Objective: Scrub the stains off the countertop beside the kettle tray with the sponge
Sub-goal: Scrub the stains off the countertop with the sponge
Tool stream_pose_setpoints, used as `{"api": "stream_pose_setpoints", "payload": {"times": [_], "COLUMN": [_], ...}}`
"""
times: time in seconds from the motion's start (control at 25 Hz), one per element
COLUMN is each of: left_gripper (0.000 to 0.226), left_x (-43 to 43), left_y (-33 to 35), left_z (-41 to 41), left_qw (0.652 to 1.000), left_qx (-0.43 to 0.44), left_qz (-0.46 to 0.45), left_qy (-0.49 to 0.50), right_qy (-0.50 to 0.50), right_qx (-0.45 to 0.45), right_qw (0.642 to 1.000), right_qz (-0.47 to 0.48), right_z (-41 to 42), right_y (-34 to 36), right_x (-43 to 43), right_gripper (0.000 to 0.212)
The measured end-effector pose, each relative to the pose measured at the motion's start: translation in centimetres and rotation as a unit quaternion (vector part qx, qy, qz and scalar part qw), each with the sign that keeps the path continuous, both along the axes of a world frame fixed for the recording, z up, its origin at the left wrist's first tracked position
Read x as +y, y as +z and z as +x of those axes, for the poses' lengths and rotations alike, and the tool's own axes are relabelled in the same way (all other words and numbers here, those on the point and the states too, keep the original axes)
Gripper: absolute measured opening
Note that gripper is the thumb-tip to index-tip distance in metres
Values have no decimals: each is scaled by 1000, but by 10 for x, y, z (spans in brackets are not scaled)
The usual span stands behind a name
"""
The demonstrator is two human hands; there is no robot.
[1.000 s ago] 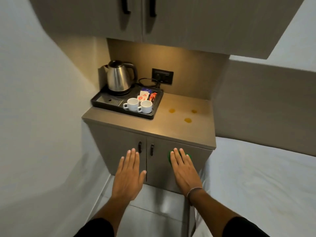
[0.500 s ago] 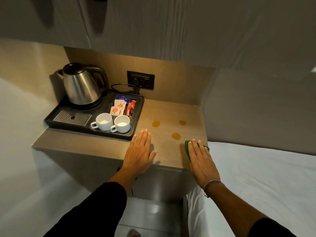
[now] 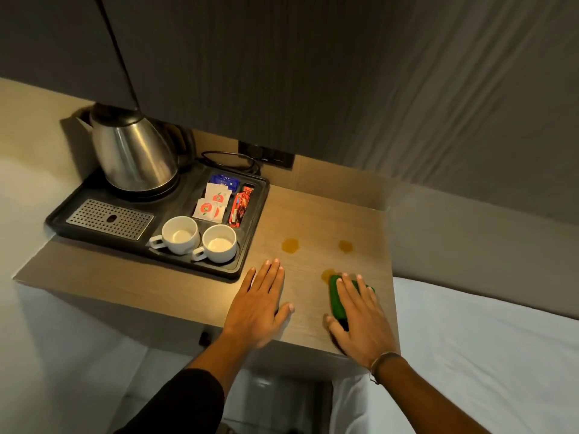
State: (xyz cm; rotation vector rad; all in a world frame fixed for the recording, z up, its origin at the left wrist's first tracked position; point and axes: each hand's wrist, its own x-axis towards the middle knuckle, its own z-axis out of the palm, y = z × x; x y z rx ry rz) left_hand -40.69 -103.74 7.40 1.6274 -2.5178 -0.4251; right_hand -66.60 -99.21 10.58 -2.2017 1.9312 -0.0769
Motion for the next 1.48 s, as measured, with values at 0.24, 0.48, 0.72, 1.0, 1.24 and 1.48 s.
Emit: {"api": "stream_pose_setpoints", "payload": {"times": [0.24, 0.48, 0.72, 1.0, 1.24, 1.48], "left_gripper": [82, 81, 82, 81, 81, 82], "left_x": [-1, -2, -2, -3, -4, -3], "left_y": [-9, -17, -17, -23, -23, -22], "left_z": [-1, 1, 1, 0, 1, 2], "left_qw": [1000, 999, 999, 998, 998, 998], "left_qx": [10, 28, 30, 40, 47, 43], "left_qz": [-22, -33, -37, -48, -37, -41], "left_qy": [5, 5, 11, 10, 9, 10], "right_qy": [28, 58, 139, -47, 67, -10], "right_qx": [-61, -78, -88, -83, -94, -65], "right_qw": [997, 995, 986, 995, 992, 997], "right_qz": [-29, -26, -25, -33, -58, -49], "right_z": [19, -37, -7, -51, -91, -25], "right_y": [-8, -9, -23, -1, -24, -13], "right_x": [-18, -38, -35, -127, -79, -148], "right_gripper": [62, 65, 65, 62, 67, 67]}}
